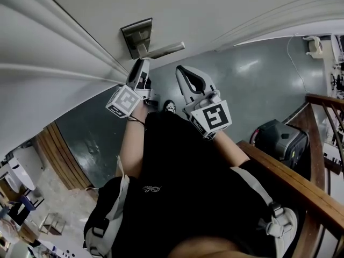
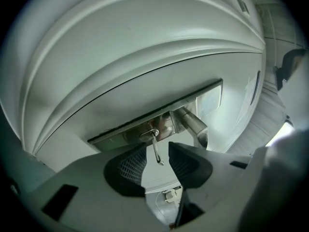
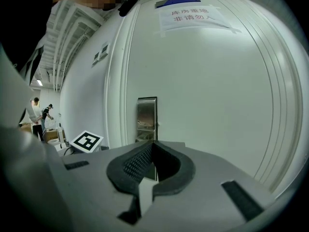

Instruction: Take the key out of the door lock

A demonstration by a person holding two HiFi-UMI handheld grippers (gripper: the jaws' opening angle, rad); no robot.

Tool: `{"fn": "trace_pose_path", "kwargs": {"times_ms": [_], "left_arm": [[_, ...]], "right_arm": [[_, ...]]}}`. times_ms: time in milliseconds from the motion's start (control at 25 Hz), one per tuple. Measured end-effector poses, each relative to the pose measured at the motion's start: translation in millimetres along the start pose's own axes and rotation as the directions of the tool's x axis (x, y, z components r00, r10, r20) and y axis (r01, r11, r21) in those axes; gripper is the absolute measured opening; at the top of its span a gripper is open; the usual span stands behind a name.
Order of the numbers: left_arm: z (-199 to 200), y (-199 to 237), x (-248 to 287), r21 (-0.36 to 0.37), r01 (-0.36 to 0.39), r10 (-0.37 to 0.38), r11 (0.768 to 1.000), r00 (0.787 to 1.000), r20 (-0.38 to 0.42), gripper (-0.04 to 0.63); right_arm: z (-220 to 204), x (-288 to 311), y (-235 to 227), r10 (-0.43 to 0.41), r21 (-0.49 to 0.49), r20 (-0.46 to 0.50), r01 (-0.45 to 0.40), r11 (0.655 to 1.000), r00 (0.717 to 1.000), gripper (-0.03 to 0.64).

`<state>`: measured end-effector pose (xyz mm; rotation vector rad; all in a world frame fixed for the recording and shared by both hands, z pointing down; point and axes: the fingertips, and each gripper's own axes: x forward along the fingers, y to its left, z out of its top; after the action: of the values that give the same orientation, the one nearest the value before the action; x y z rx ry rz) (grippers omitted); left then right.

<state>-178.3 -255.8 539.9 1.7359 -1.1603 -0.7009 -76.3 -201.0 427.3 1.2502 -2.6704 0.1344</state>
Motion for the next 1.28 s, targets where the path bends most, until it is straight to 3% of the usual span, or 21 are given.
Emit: {"fn": "trace_pose_path", "kwargs": {"times_ms": [400, 760, 1280], "left_arm": [[5.7, 0.1, 13.3, -0.111, 0.021, -0.014, 0.994, 0.998, 0.065, 0.126], [12.8, 2.2, 18.2, -0.138, -0.002, 0.014, 0.99, 0.996, 0.088, 0.06], [9.9, 3.8, 17.7, -0.147, -0.015, 0.028, 0.989, 0.996, 0.085, 0.06]], "right_arm": [[-9.8, 0.1, 4.2, 0.009, 0.032, -0.033, -0.008, 0.999, 0.999, 0.008], [-11.4, 1.1, 1.9, 0.006, 0.045, -0.029, -0.005, 0.999, 1.0, 0.008], [-4.5, 6.5, -0.2, 0.006, 0.045, -0.016, -0.005, 0.999, 1.0, 0.008]]}}
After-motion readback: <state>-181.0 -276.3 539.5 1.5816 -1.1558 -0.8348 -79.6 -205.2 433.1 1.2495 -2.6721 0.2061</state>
